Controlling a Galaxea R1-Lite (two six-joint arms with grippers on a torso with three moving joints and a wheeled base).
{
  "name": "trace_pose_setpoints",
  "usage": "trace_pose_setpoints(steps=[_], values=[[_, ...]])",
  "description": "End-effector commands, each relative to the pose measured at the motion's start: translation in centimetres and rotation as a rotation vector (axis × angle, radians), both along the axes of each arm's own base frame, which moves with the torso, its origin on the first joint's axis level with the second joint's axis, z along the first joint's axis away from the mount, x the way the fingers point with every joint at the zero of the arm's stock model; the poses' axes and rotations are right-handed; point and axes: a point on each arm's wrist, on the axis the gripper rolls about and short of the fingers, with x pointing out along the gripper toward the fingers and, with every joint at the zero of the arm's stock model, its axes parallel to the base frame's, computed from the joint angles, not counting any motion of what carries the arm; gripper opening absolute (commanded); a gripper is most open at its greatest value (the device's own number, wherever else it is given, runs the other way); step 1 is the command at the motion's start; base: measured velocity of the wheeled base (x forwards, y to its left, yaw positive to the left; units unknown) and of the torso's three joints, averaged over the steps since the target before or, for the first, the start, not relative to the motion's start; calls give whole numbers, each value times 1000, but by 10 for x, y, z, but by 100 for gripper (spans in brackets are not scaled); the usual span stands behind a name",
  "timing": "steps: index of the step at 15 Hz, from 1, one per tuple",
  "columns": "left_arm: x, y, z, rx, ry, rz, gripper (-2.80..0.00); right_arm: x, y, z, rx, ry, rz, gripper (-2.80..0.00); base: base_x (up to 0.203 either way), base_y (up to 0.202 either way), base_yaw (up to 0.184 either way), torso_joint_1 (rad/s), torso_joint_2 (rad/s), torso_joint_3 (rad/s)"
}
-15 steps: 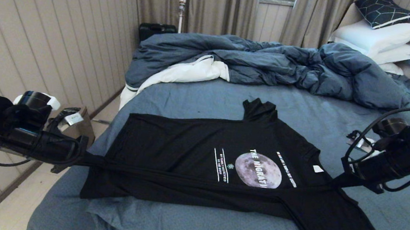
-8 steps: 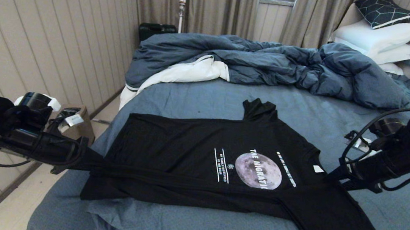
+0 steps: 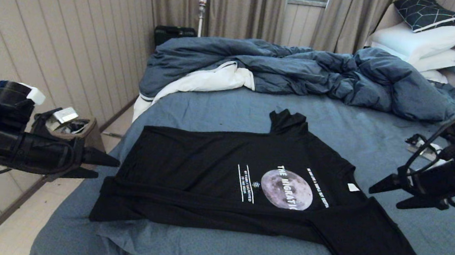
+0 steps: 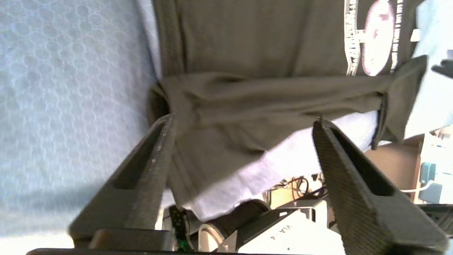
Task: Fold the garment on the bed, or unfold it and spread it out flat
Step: Fold the black T-shirt
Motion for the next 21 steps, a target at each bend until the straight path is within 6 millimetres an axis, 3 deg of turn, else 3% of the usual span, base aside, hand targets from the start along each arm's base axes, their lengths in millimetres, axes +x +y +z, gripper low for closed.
trace_pose_setpoints(steps=[1, 2, 5, 7, 11, 17, 18, 21], values=[[-16, 0, 13, 2, -44, 2, 0, -27, -2, 22, -18, -52, -27, 0, 0, 0, 0, 0, 0, 0], [-22, 0, 13, 12, -44, 10, -280, -42, -3, 24, -24, -49, -37, 0, 0, 0, 0, 0, 0, 0], [-42, 1, 9, 42, -37, 26, -280, -80, -13, 7, -46, 4, -28, 0, 0, 0, 0, 0, 0, 0], [-51, 0, 4, 45, -29, 28, -280, -92, -15, -10, -35, 58, -18, 0, 0, 0, 0, 0, 0, 0], [-59, 0, 3, 42, -26, 29, -280, -84, -18, -56, -4, 123, -3, 0, 0, 0, 0, 0, 0, 0], [-56, 0, -1, 38, -5, 27, -280, -80, -12, -71, 19, 153, 25, 0, 0, 0, 0, 0, 0, 0], [-55, 0, -2, 38, -1, 27, -280, -81, -11, -71, 19, 154, 29, -280, 0, 0, 0, 0, 0, 0], [-53, 0, -4, 36, 8, 25, -280, -83, -10, -70, 17, 149, 29, -280, 0, 0, 0, 0, 0, 0]])
